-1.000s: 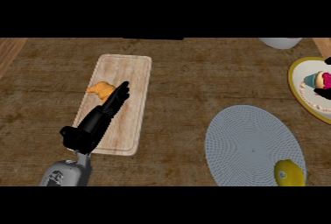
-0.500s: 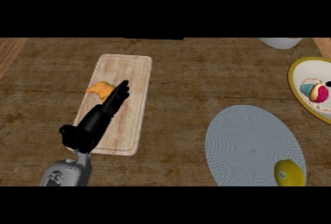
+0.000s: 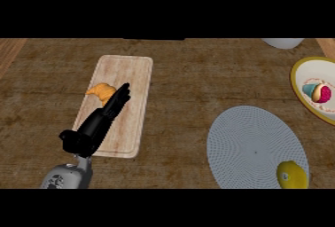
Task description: Pick the cupcake from the placemat and place it in the bowl
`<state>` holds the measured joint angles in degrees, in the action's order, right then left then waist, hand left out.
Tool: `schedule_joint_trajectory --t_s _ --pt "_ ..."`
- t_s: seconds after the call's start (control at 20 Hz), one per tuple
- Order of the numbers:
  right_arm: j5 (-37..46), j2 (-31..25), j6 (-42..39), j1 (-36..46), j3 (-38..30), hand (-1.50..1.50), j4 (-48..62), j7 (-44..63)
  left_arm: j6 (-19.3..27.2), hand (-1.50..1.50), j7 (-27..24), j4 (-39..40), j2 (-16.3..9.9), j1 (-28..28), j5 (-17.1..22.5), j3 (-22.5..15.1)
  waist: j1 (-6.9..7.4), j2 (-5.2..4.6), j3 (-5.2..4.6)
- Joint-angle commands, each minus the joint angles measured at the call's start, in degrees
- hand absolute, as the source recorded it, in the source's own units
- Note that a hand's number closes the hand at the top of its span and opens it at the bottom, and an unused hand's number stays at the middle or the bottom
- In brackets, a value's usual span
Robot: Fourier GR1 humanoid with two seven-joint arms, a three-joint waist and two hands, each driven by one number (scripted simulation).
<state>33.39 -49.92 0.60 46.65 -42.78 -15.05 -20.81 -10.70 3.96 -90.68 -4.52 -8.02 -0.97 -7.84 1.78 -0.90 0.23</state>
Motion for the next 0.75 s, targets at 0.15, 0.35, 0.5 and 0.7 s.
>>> schedule_joint_trajectory --t_s 0.15,0.35,0.5,0.7 --pt "-6.79 -8.31 -3.76 -8.17 -7.73 -1.5 3.45 -6.27 0.7 0.0 1.31 -0.26 0.48 -1.1 -0.34 0.17 -0.65 -0.27 0.23" --pt "-10.29 -12.32 -9.41 -12.56 -11.35 -1.5 5.39 -8.54 0.15 0.0 1.55 -2.14 -0.2 0.8 0.52 0.7 -0.5 -0.1 0.35" --pt "-10.81 -13.35 -12.83 -17.33 -11.81 -1.5 6.21 -11.8 0.37 0.0 -0.53 -2.24 0.35 2.57 -0.2 -0.19 -0.68 0.04 0.34" --pt "-11.35 -14.35 -16.61 -19.6 -12.26 -1.5 6.67 -13.49 -0.35 0.0 0.75 -1.0 -0.56 -0.15 0.41 1.1 -0.88 -0.21 0.52"
